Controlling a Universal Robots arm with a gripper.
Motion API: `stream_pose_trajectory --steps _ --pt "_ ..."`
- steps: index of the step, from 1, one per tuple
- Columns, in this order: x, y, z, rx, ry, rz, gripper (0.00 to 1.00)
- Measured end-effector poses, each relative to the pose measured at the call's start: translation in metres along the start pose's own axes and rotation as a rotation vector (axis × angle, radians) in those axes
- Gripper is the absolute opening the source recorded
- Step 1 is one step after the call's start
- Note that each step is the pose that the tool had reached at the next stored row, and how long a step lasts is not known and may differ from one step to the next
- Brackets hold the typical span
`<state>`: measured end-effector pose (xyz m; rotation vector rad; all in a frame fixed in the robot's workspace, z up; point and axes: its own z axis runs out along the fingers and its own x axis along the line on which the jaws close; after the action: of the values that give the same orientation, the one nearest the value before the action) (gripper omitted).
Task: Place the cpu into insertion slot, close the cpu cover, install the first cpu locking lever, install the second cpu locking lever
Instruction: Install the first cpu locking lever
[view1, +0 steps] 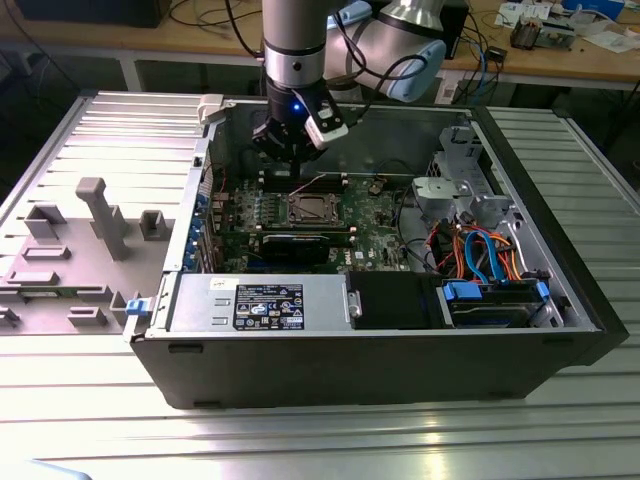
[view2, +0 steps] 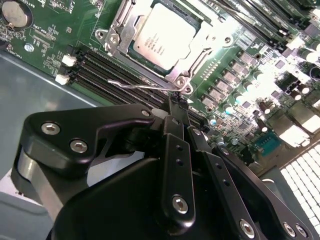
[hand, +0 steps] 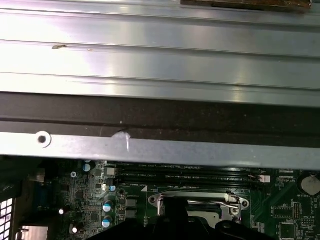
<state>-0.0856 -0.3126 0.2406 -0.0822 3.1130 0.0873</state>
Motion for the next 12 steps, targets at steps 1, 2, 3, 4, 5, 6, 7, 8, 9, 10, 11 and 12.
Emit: stream_pose_trajectory --steps 1,2,3,4,5,6,7,8,9,10,11,12 --pt "-0.0003 0.0000 0.0006 -0.0001 0.0000 -0.002 0.11" --pt "-0.0007 0.0000 0.0012 -0.0001 0.0001 -0.003 0.11" --pt "-0.0011 0.0000 0.0017 -0.0001 0.0002 -0.003 0.11" --pt "-0.0030 -0.0002 0.0027 0.0001 0.0003 -0.003 0.11" --pt "-0.0041 -0.0001 0.0033 -0.0001 0.0002 -0.003 0.11" --pt "-0.0052 0.0000 0.0038 -0.0002 0.0001 -0.003 0.11" --pt "-0.0067 0.0000 0.0044 -0.0002 0.0000 -0.003 0.11" --pt "-0.0072 0.0000 0.0045 -0.0003 0.0000 -0.003 0.11" --pt "-0.0073 0.0000 0.0045 -0.0001 0.0002 -0.003 0.11" --pt "-0.0073 0.0000 0.0045 0.0001 0.0003 -0.002 0.11" --pt "-0.0074 0.0000 0.0046 0.0001 0.0002 -0.003 0.11" --pt "-0.0074 0.0000 0.0052 0.0000 0.0002 -0.003 0.11"
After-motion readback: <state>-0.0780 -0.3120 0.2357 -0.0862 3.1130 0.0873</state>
